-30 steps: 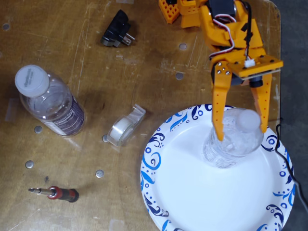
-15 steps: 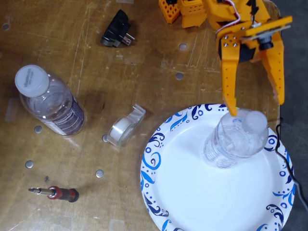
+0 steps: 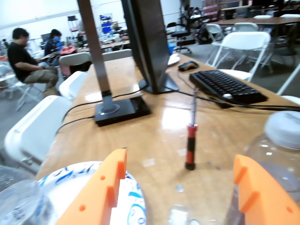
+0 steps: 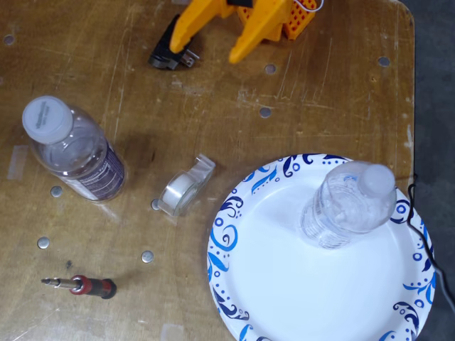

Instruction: Move the bottles to the plate

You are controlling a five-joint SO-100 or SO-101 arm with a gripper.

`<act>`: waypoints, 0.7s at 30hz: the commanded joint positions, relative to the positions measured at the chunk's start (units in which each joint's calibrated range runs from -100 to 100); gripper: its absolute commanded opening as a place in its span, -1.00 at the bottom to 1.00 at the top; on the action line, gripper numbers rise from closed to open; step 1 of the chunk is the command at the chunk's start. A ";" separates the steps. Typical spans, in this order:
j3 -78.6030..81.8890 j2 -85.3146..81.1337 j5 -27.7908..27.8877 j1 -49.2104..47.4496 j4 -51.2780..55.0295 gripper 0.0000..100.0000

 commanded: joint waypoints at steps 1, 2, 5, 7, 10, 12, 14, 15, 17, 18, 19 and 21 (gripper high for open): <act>0.03 -1.07 2.14 7.03 0.23 -0.51; -0.42 -0.32 2.66 8.22 -0.12 -0.51; -0.69 4.15 3.50 11.24 -4.64 -0.51; -0.78 8.96 3.55 12.10 -9.95 -0.51; -1.86 18.57 3.60 12.53 -19.26 -0.49; -4.03 25.57 3.65 13.18 -24.83 -0.49; -7.27 32.31 3.65 13.28 -28.58 -0.49; -9.25 35.52 3.65 13.28 -29.71 -0.49; -13.40 41.34 3.65 13.39 -31.01 -0.49; -15.38 43.87 3.65 13.50 -31.10 -0.49; -17.45 46.14 3.65 13.93 -31.10 -0.49; -20.96 49.94 3.76 15.23 -31.01 -0.49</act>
